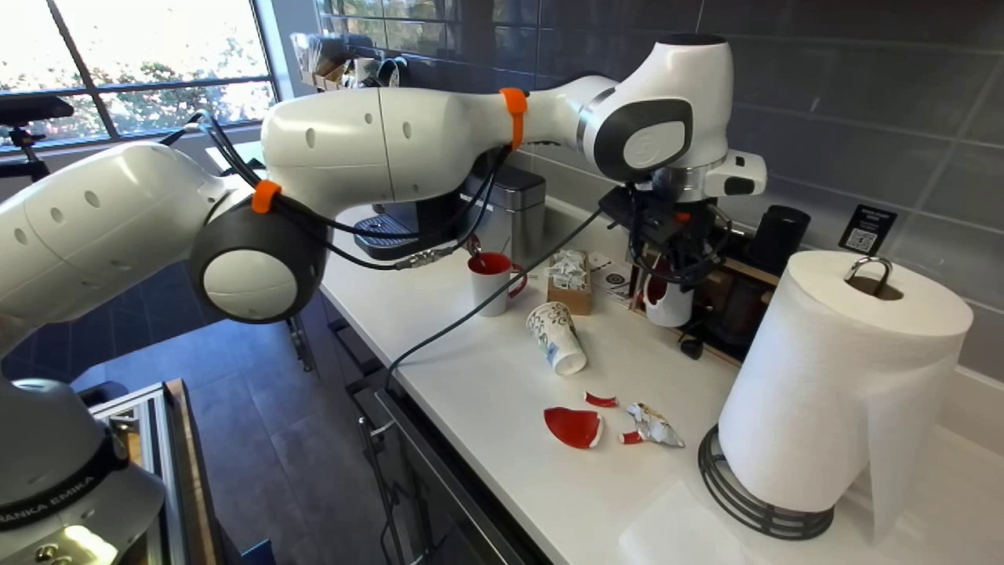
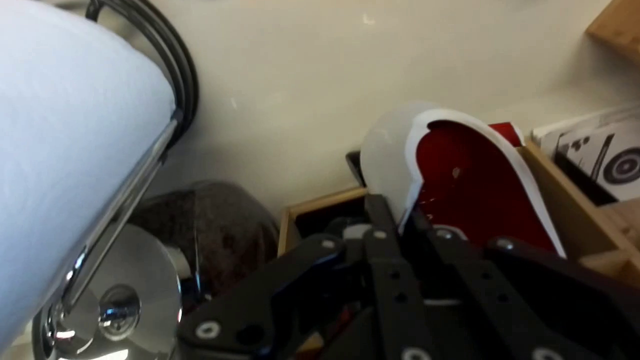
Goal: Pour out the contents from the broken cup
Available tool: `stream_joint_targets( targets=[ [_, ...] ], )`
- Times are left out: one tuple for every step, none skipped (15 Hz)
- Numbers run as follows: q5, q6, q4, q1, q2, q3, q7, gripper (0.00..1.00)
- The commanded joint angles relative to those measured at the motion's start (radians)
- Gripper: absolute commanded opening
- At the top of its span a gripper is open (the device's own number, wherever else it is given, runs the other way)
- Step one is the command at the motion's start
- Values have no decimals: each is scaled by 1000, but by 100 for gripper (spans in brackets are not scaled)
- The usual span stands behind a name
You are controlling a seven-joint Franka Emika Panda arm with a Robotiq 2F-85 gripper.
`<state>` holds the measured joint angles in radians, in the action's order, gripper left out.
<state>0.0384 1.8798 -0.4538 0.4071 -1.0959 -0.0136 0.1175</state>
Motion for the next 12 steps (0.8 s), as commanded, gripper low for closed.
stream_joint_targets(
  targets=[
    [37,124,24,27,-45,9,-2,3],
    [29,128,14,34,-48,-2,-11,3],
    [24,116,9,40,-51,-7,-8,3],
    [16,82,1,45,-50,-16,-5,3],
    [16,77,17,51,-66,-18,-8,3],
    [14,66,24,56,-74,-24,-11,3],
    [17,54,23,60,-77,-22,-7,3],
    [24,49,24,64,-81,-16,-2,3],
    [27,38,23,65,-85,-13,-4,3],
    [25,25,20,63,-88,-13,-3,3],
    [25,12,19,61,-92,-13,-2,3],
    [22,-7,18,58,-96,-15,-3,3]
  ],
)
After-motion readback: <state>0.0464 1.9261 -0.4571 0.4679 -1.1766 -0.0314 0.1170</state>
